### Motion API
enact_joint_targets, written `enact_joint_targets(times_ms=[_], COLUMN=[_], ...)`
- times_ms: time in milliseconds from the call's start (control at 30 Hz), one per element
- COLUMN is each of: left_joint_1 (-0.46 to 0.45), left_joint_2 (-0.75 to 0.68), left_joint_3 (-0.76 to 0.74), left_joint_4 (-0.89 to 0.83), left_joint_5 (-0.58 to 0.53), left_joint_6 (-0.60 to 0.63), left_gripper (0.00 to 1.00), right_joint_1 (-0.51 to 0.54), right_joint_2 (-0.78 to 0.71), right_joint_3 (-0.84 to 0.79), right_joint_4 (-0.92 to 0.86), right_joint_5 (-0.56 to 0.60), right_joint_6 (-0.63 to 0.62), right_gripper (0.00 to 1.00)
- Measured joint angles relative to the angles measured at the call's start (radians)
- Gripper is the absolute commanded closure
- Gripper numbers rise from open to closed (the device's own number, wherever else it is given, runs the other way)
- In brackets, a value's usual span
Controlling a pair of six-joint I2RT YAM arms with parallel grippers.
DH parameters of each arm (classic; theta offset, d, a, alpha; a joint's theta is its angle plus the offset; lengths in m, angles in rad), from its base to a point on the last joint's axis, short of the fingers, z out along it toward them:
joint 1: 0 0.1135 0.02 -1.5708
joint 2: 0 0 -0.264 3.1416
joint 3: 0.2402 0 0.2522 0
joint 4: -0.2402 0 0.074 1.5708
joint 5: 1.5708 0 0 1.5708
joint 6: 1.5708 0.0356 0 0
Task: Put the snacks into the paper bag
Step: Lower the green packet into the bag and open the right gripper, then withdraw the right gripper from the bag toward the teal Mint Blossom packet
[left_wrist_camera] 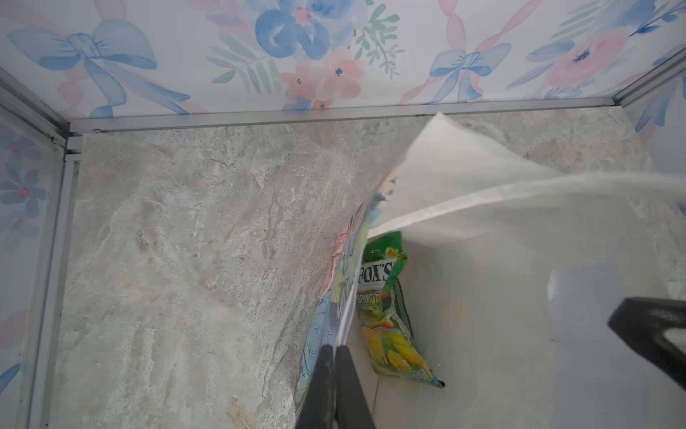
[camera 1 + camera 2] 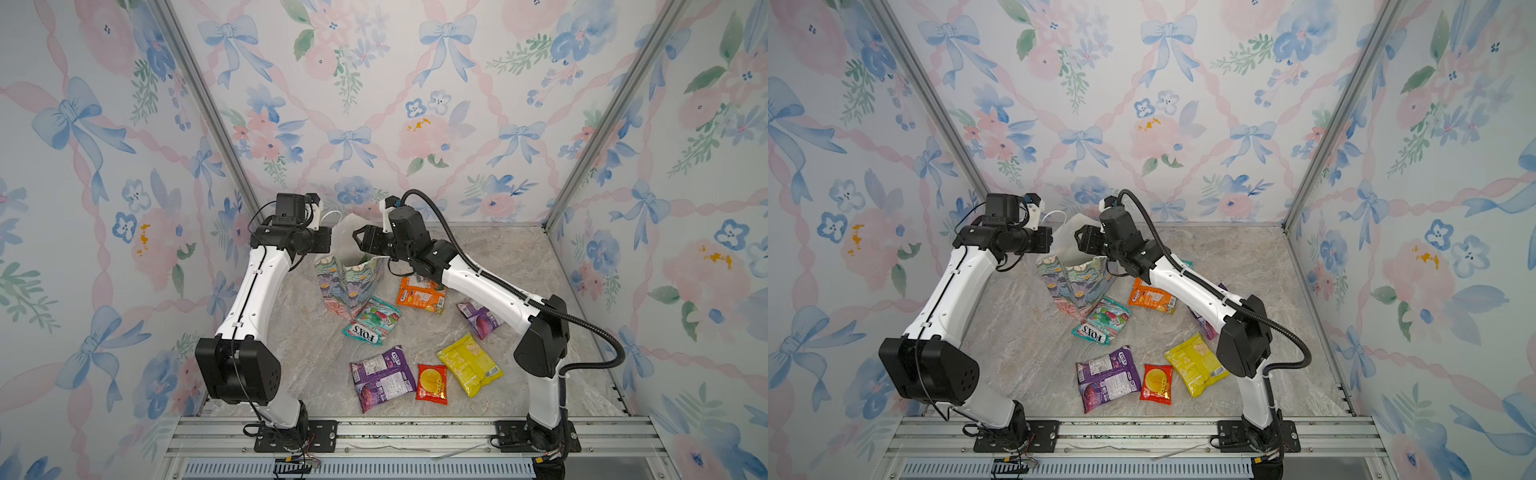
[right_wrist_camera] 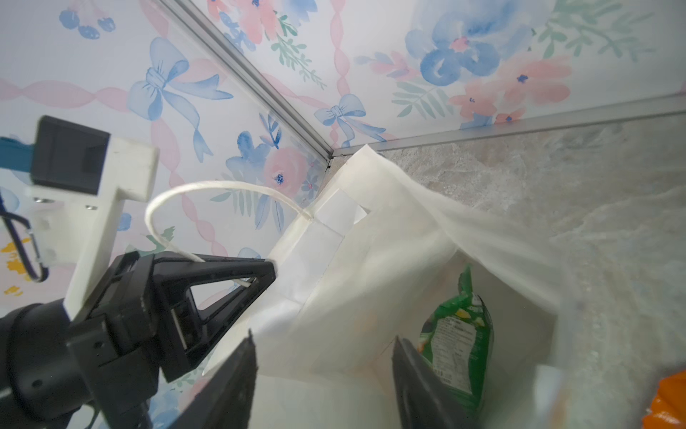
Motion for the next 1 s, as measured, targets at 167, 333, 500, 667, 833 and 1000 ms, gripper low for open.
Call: enact_joint_targets(times_ms=[167,333,500,667,833,1000], left_joint_1=[0.0,0.004,0.006,0.006,0.006,0.007], left_joint_2=[0.0,0.0,0.0,0.0,0.0,0.0], left_joint_3=[-0.002,-0.003,-0.004,-0.007,-0.007,-0.007], left_joint_4=[0.0,0.001,0.003,0.007,0.007,0.007], left_joint_5=[0.0,0.0,0.0,-0.002,-0.005,-0.005], left_joint_6=[0.0,0.0,0.0,0.0,0.0,0.0], left_gripper=[1.0,1.0,1.0,1.0,1.0,1.0], right_joint_1=[-0.002,-0.014,-0.051,-0.117,-0.177,-0.202], right_joint_2=[0.0,-0.017,-0.047,-0.125,-0.331,-0.57], right_joint_3=[0.059,0.09,0.094,0.054,-0.159,-0.482], right_joint_4=[-0.018,-0.019,-0.02,-0.018,-0.02,-0.047], right_joint_5=[0.003,0.002,-0.005,-0.004,0.011,0.041], right_joint_6=[-0.084,-0.149,-0.185,-0.196,-0.196,-0.176], right_gripper=[0.06,0.01,0.02,0.02,0.02,0.01])
